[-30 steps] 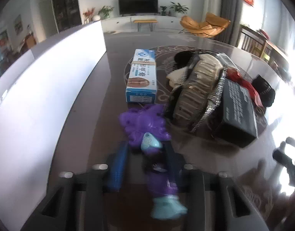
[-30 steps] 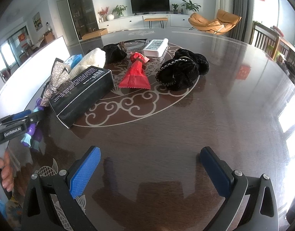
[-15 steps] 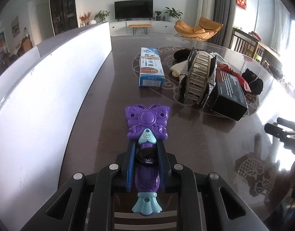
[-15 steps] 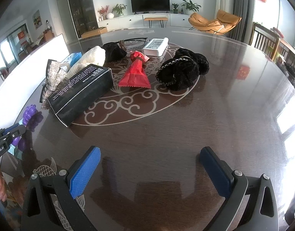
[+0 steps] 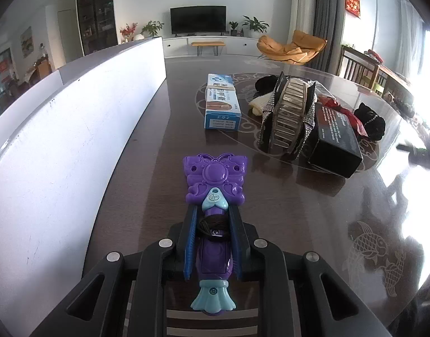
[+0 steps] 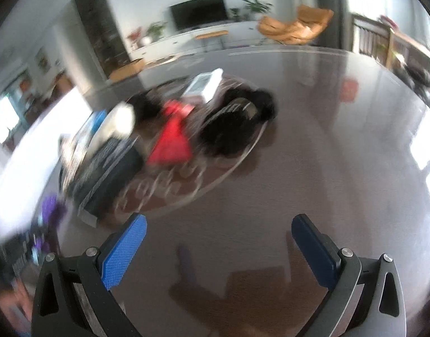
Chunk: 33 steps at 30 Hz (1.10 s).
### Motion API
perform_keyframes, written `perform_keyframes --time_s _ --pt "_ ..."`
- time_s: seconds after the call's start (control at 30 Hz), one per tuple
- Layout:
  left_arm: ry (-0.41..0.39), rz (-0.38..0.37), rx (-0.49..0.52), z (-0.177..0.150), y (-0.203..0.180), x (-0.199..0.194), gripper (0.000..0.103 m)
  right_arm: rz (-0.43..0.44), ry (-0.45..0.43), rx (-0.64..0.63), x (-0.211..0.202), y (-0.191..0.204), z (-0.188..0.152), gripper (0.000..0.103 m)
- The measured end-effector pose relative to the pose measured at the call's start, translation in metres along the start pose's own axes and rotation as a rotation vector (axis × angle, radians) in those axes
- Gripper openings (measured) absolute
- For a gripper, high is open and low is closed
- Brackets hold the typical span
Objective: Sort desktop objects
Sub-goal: 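Grasp the black fuzzy item with the right gripper while the left gripper holds the wand, then carry both held items over the white bin and open both grippers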
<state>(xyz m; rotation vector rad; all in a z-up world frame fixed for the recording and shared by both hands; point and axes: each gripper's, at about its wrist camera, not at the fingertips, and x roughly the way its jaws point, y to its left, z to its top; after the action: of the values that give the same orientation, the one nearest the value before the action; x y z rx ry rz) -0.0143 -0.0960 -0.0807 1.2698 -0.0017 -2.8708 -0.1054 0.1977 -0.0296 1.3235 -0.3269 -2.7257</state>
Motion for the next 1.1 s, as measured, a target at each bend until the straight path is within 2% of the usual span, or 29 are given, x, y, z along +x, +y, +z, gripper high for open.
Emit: perform_keyframes --time_s 0.13,0.27,0.33,0.4,0.5,0.63,0.77,0.87,1.0,1.1 --pt "0.008 0.005 -0.010 0.001 0.000 0.001 0.021 -0.047 0.036 0.085 0.030 -0.010 0.061 0.103" --pt "0.022 -0.002 -0.010 0.003 0.001 0.001 0.021 -0.055 0.156 0.077 0.075 -0.006 0.086 0.101" --pt "0.031 -0.012 -0.009 0.004 0.002 0.001 0.021 -0.085 0.147 0.034 0.076 -0.001 0.083 0.057" --pt "0.031 -0.037 -0.021 0.001 0.004 -0.002 0.021 -0.072 0.111 -0.034 0.063 0.006 0.072 0.040" --pt "0.019 -0.098 -0.048 -0.007 0.007 -0.008 0.021 -0.025 0.121 -0.099 0.036 0.010 0.038 0.040" --pt "0.014 -0.168 -0.040 -0.021 -0.002 -0.020 0.021 0.130 0.189 -0.218 -0.012 0.032 -0.037 0.040" --pt "0.003 -0.180 -0.029 -0.029 -0.014 -0.028 0.021 0.160 0.169 -0.326 -0.038 0.061 -0.087 0.040" --pt "0.010 -0.193 -0.042 -0.029 -0.015 -0.031 0.021 0.155 0.112 -0.330 -0.048 0.073 -0.097 0.040" --pt "-0.007 -0.199 -0.053 -0.026 -0.012 -0.041 0.021 0.189 0.127 -0.289 -0.046 0.082 -0.092 0.040" --pt "-0.051 -0.214 -0.069 -0.022 -0.009 -0.060 0.021 0.215 0.067 -0.308 -0.062 0.093 -0.085 0.040"
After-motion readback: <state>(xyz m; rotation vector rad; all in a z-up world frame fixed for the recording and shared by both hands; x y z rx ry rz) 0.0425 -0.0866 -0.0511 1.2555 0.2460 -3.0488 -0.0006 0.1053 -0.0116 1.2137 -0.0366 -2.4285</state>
